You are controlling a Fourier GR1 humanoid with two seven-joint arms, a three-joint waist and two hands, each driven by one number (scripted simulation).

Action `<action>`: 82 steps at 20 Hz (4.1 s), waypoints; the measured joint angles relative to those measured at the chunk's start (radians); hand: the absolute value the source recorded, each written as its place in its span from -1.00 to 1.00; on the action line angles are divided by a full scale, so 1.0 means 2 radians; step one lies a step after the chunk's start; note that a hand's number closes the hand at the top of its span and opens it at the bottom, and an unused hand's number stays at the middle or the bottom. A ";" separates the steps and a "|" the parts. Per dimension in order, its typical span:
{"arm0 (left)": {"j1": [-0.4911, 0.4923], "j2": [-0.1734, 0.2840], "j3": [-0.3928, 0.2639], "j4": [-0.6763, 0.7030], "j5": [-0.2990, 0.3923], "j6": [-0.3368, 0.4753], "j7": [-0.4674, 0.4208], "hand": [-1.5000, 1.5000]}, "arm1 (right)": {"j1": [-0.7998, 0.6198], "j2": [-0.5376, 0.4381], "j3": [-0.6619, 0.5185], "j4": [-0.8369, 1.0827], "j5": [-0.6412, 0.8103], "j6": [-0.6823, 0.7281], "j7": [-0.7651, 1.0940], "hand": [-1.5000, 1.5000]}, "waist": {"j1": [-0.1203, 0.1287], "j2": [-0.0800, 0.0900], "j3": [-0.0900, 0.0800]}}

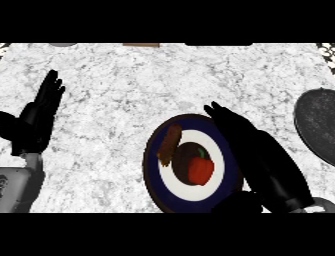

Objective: Pick the bell pepper from the plate and place it in the pan

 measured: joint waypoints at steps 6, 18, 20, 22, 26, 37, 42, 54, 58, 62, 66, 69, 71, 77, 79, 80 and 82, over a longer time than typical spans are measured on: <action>0.006 -0.009 0.010 0.000 -0.007 -0.008 -0.002 0.00 | 0.011 0.014 -0.019 0.029 0.007 0.031 -0.013 -1.00 | 0.000 0.000 0.000; 0.011 -0.020 0.028 -0.017 -0.021 -0.028 0.009 0.00 | 0.032 0.064 -0.019 0.111 0.053 0.074 -0.082 -1.00 | 0.000 0.000 0.000; 0.009 -0.023 0.030 -0.019 -0.025 -0.027 0.014 0.00 | 0.043 0.069 -0.011 0.122 0.072 0.070 -0.094 -1.00 | 0.000 0.000 0.000; 0.004 -0.028 0.028 -0.027 -0.031 -0.020 0.027 0.00 | 0.035 0.078 -0.008 0.131 0.081 0.082 -0.085 -1.00 | 0.000 0.000 0.000; 0.012 -0.029 0.032 -0.022 -0.032 -0.030 0.015 0.00 | 0.025 0.086 0.002 0.161 0.109 0.099 -0.075 -1.00 | 0.000 0.000 0.000; 0.005 -0.043 0.042 -0.016 -0.047 -0.035 0.014 0.00 | 0.014 0.118 -0.014 0.216 0.154 0.138 -0.084 -1.00 | 0.000 0.000 0.000; 0.013 -0.049 0.044 -0.020 -0.054 -0.040 0.010 0.00 | 0.012 0.130 -0.017 0.261 0.184 0.126 -0.110 -1.00 | 0.001 0.000 0.000; 0.009 -0.059 0.054 -0.027 -0.063 -0.045 0.022 0.00 | 0.032 0.152 -0.024 0.320 0.222 0.130 -0.153 1.00 | 0.000 0.000 0.000; 0.007 -0.062 0.052 -0.031 -0.067 -0.043 0.028 0.00 | 0.026 0.145 -0.016 0.332 0.229 0.128 -0.199 1.00 | 0.000 -0.001 0.000; 0.000 -0.062 0.061 -0.011 -0.065 -0.049 0.015 0.00 | 0.028 0.147 -0.009 0.345 0.251 0.108 -0.227 1.00 | -0.001 -0.002 -0.001; 0.011 -0.059 0.065 -0.025 -0.062 -0.056 0.020 0.00 | 0.065 0.129 0.003 0.304 0.261 0.110 -0.251 1.00 | -0.002 -0.003 -0.001; 0.009 -0.055 0.072 -0.020 -0.061 -0.053 0.023 0.00 | 0.142 0.076 0.046 0.227 0.269 0.098 -0.290 1.00 | -0.012 -0.006 0.000; 0.015 -0.054 0.074 -0.023 -0.063 -0.050 0.021 0.00 | 0.194 0.027 0.067 0.177 0.274 0.084 -0.322 1.00 | -0.017 -0.008 0.000; 0.017 -0.052 0.078 -0.021 -0.062 -0.051 0.021 0.00 | 0.324 -0.096 0.066 0.026 0.301 -0.020 -0.377 1.00 | -0.026 -0.007 0.000; 0.020 -0.053 0.077 -0.024 -0.064 -0.049 0.021 0.00 | 0.349 -0.116 0.053 -0.017 0.312 -0.064 -0.390 1.00 | -0.028 -0.007 0.000; 0.020 -0.051 0.079 -0.022 -0.063 -0.050 0.021 0.00 | 0.364 -0.125 0.044 -0.037 0.312 -0.087 -0.398 1.00 | -0.029 -0.007 0.000; 0.025 -0.051 0.080 -0.024 -0.061 -0.052 0.018 0.00 | 0.396 -0.143 0.020 -0.081 0.298 -0.120 -0.413 1.00 | -0.028 -0.007 0.001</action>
